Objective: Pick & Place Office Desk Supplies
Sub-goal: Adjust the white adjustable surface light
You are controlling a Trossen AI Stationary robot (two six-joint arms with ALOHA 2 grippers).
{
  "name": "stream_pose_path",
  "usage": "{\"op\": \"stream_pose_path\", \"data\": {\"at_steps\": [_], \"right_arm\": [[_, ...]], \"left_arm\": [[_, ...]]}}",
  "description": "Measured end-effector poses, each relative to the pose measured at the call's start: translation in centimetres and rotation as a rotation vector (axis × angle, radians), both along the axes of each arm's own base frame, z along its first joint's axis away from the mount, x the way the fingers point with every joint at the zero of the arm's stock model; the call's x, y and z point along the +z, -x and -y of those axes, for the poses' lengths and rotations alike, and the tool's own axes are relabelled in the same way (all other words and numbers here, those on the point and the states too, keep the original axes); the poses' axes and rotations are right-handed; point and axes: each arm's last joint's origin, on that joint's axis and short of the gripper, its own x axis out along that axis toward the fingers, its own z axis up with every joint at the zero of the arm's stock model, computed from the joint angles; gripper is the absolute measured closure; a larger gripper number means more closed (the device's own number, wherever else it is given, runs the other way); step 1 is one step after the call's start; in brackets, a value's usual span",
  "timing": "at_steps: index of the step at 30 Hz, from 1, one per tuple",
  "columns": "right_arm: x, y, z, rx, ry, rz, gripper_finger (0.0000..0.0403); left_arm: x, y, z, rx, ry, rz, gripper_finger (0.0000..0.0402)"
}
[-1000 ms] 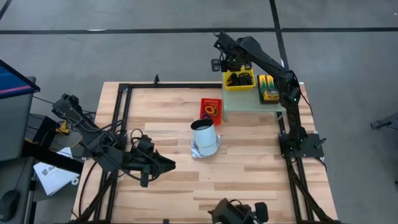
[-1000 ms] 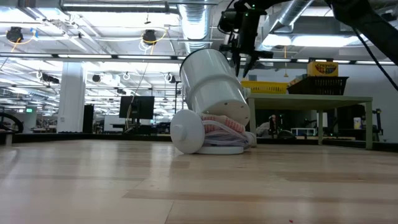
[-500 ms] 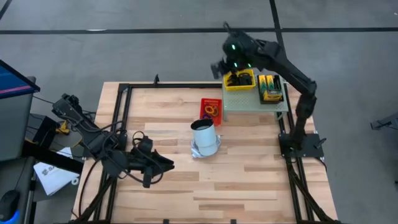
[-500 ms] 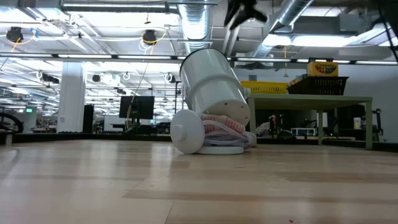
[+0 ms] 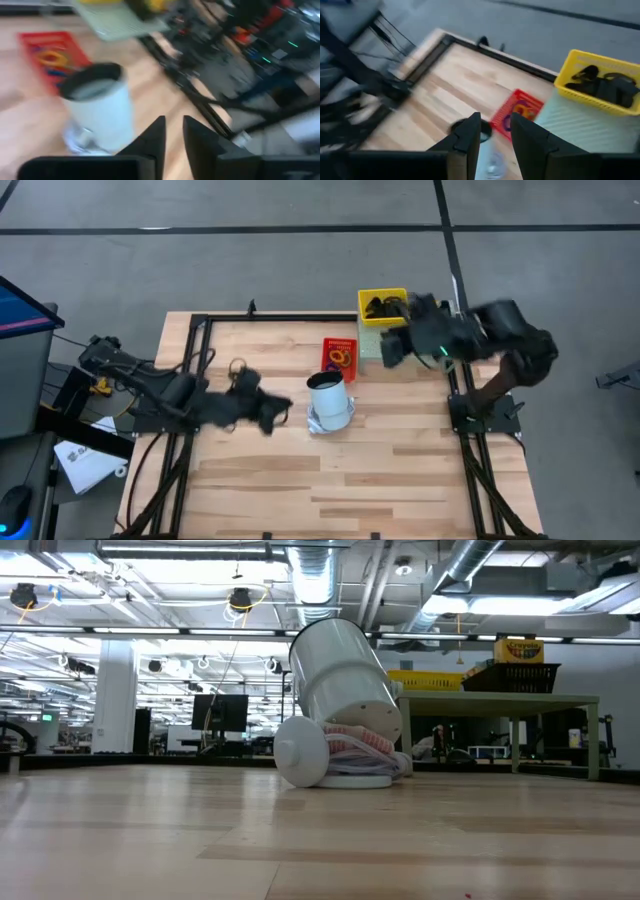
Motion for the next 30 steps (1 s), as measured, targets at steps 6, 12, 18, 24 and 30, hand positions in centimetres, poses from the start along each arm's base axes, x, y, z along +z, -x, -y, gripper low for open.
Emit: {"op": "stream_pose_path", "data": {"at_steps": [6,12,18,24,30], "right_arm": [[-0.9,-0.6,-5.9,0.021,0.004,0.088,0.0301],[-5.3,-5.8,-8.7,0.015,-0.030,-0.039,0.0302],[-7.8,-7.9,-9.4,0.015,-0.044,-0.125,0.0315],[-10.9,-7.0,-9.6,-0.022,-0.060,-0.230,0.0325],[-11.8,-4.1,-10.9,-0.075,-0.149,-0.204,0.0325]], "left_arm": [[-2.2,0.2,-2.8,0.124,0.051,-0.177,0.0396],[-8.3,-0.2,-4.6,0.220,0.187,-0.264,0.0401],[-13.4,-1.8,-6.5,0.259,0.283,-0.167,0.0401],[-16.2,-4.2,-9.0,0.279,0.292,-0.164,0.0401],[-17.8,-5.7,-11.6,0.251,0.310,-0.163,0.0401]]}}
